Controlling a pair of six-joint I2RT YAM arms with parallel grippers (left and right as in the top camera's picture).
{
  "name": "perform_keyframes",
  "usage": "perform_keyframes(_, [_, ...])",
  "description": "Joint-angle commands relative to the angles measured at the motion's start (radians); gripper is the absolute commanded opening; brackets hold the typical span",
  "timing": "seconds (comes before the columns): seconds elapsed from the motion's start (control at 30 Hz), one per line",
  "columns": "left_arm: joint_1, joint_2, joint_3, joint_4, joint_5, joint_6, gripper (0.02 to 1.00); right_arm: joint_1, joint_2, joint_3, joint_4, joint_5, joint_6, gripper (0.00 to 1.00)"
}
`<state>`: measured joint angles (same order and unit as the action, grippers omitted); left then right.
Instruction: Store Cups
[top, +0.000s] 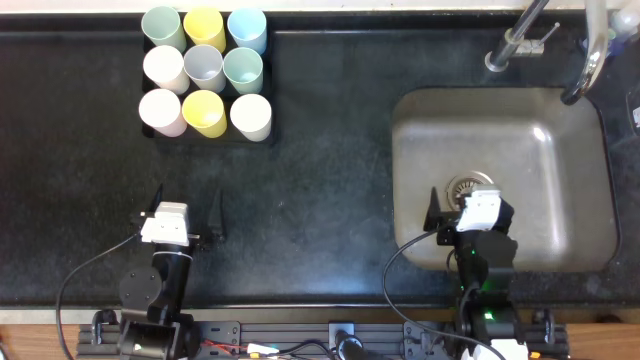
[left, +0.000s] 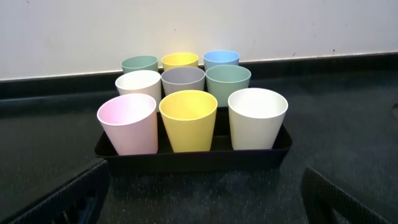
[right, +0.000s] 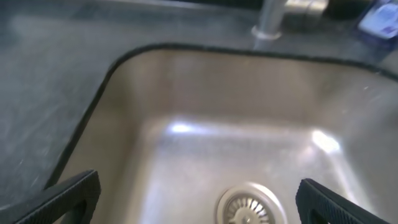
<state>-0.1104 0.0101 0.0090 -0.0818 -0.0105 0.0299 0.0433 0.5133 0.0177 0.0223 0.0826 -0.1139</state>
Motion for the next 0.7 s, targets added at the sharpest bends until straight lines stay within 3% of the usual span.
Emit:
perform_keyframes(0.03, [0.005,-0.007,-0.001,-0.003,0.01,0.015,1.0,0.03,-0.009,-0.013,0.005,0.003,-0.006,0.998])
perform_keyframes(0.43, [0.005,-0.007,-0.001,-0.003,0.01,0.015,0.998,0.028,-0.04,-0.013,-0.013,0.004,-0.006,0.998])
perform_keyframes(0.7, [0.005,-0.007,-0.001,-0.003,0.01,0.015,0.998,0.0,-0.281,-0.013,-0.097,-0.011,-0.006,0.996])
